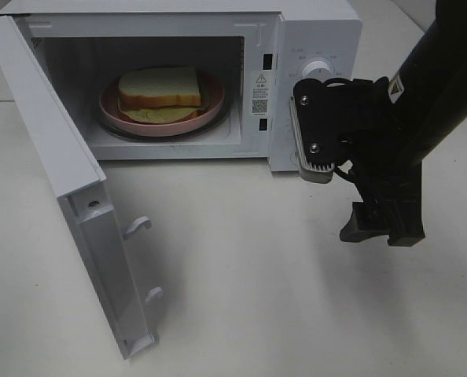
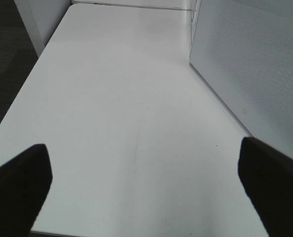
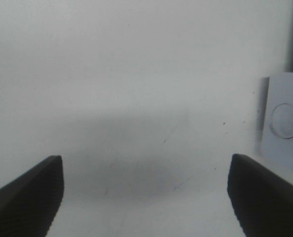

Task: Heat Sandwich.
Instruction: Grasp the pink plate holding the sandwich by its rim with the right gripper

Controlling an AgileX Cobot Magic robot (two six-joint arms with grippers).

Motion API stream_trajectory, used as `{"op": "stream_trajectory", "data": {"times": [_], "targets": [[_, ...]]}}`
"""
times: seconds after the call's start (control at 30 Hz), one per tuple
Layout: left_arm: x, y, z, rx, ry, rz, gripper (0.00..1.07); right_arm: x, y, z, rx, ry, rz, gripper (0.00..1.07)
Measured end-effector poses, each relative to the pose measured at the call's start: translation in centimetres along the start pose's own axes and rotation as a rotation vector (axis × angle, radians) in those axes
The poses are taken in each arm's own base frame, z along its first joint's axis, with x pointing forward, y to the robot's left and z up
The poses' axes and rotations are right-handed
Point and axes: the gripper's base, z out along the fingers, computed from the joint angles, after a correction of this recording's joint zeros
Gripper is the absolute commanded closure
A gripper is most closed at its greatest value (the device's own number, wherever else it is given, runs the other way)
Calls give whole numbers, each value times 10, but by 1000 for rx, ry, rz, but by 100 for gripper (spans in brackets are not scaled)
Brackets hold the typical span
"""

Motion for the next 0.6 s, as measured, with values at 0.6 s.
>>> {"op": "stream_trajectory", "data": {"times": [0.6], "targets": [[0, 0, 0, 0, 0, 0, 9, -33, -48, 10, 132, -13, -153, 24]]}}
